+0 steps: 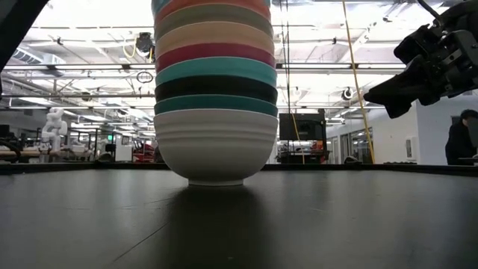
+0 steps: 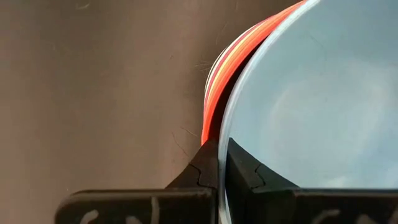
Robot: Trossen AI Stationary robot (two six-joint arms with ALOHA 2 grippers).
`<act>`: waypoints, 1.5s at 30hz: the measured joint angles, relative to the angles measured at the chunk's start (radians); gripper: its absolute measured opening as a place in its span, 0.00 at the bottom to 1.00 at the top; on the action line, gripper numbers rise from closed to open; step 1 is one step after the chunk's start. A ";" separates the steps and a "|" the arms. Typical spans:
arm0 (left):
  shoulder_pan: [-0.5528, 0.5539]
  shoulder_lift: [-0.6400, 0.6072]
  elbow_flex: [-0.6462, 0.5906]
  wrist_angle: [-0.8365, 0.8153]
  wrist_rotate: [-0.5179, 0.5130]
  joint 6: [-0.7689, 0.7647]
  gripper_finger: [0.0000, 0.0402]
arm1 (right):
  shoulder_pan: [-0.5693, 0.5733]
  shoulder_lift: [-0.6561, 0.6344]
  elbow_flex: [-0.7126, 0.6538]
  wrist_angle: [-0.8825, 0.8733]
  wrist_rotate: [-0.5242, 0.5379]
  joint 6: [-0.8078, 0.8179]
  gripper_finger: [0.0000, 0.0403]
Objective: Nest bowls inside each other
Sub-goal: Stack the blue bowl on the red bowl
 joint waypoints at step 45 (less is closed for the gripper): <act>0.010 0.006 0.064 0.014 0.056 -0.015 0.57 | 0.000 0.000 0.000 0.014 0.021 -0.014 0.18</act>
